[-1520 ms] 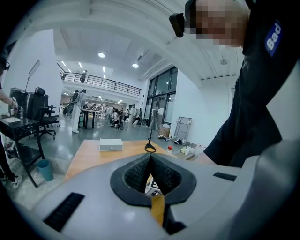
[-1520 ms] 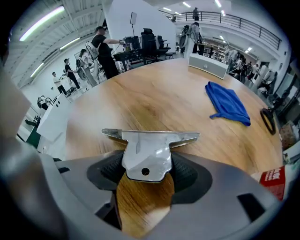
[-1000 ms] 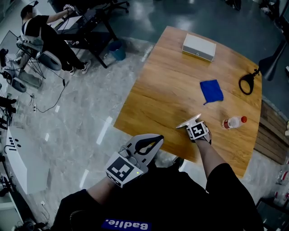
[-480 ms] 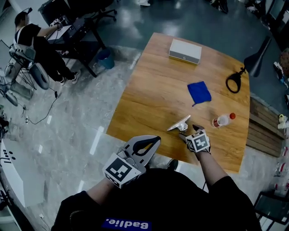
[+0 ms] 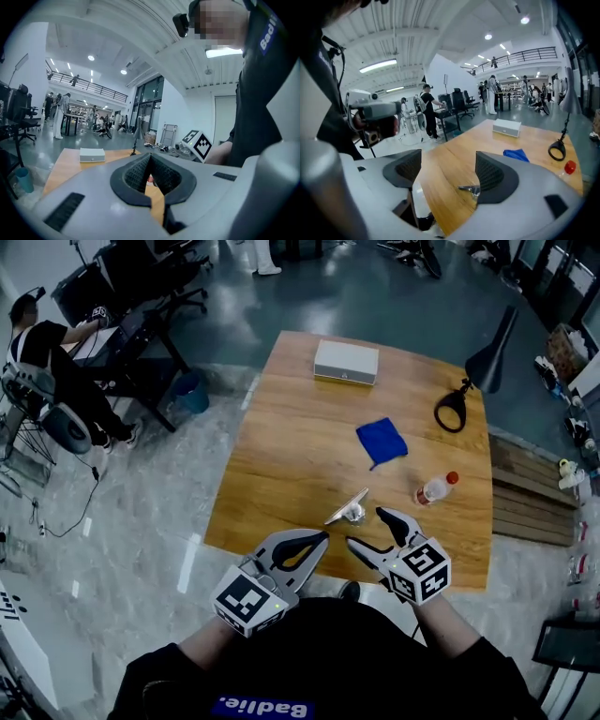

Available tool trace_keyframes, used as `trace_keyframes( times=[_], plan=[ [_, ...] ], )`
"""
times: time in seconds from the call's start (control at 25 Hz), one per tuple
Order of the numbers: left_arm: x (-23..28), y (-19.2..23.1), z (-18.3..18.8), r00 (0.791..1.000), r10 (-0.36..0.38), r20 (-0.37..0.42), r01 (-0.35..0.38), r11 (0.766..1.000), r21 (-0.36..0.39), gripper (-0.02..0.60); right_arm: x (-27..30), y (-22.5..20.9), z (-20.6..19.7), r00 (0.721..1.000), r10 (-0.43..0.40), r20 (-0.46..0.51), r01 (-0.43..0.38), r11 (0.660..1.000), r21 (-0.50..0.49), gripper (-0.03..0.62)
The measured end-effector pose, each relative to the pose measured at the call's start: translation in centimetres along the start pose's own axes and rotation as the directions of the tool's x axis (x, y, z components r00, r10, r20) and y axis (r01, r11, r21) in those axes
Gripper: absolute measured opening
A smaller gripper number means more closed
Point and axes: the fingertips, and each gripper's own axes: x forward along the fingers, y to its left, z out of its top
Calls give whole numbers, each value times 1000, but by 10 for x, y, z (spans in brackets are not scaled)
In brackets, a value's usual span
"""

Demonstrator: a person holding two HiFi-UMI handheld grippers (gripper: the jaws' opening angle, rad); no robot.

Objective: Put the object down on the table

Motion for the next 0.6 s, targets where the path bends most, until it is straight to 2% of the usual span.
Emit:
trace_keyframes(
  times=[0.08, 0.2, 0.6],
  plan=[
    [3, -6, 0, 1000, -26, 0, 26, 999, 21, 3, -16, 14, 18, 998, 18, 61, -18, 1000, -11, 351],
    [7, -11, 1, 999, -47, 1, 47, 999, 26, 3, -38, 28, 39, 989, 33, 141, -30, 999, -23, 248],
    [16, -25, 13, 995, -97, 24, 96, 994, 45, 3, -74, 49, 80, 948, 73, 310, -64, 997, -40, 26]
  ],
)
